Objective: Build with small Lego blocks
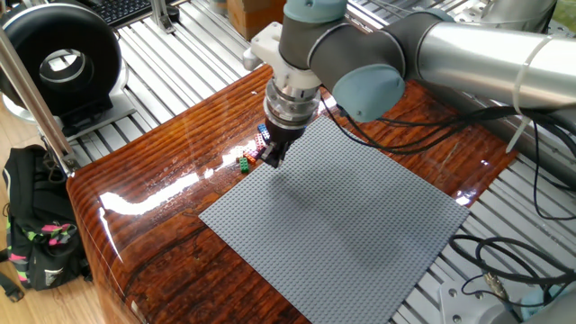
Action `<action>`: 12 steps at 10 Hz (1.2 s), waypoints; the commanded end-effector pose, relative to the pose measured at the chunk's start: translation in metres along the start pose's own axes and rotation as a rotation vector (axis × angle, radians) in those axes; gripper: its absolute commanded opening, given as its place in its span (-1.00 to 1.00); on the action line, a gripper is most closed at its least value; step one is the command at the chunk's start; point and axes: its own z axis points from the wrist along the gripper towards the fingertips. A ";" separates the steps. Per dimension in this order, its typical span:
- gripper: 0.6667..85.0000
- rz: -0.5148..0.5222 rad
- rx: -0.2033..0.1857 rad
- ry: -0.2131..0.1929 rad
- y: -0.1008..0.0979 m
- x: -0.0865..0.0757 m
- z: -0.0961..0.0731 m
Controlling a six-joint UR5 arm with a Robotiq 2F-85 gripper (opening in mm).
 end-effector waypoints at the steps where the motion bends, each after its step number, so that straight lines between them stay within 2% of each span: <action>1: -0.98 0.037 -0.014 0.023 0.006 0.003 -0.005; 4: -0.98 0.035 -0.029 -0.002 0.011 -0.004 -0.005; 6: -0.98 0.009 -0.020 -0.030 0.009 -0.011 -0.005; 8: -0.98 0.009 -0.016 -0.041 0.007 -0.012 -0.002; 12: -0.98 0.060 -0.029 -0.059 0.008 -0.018 0.004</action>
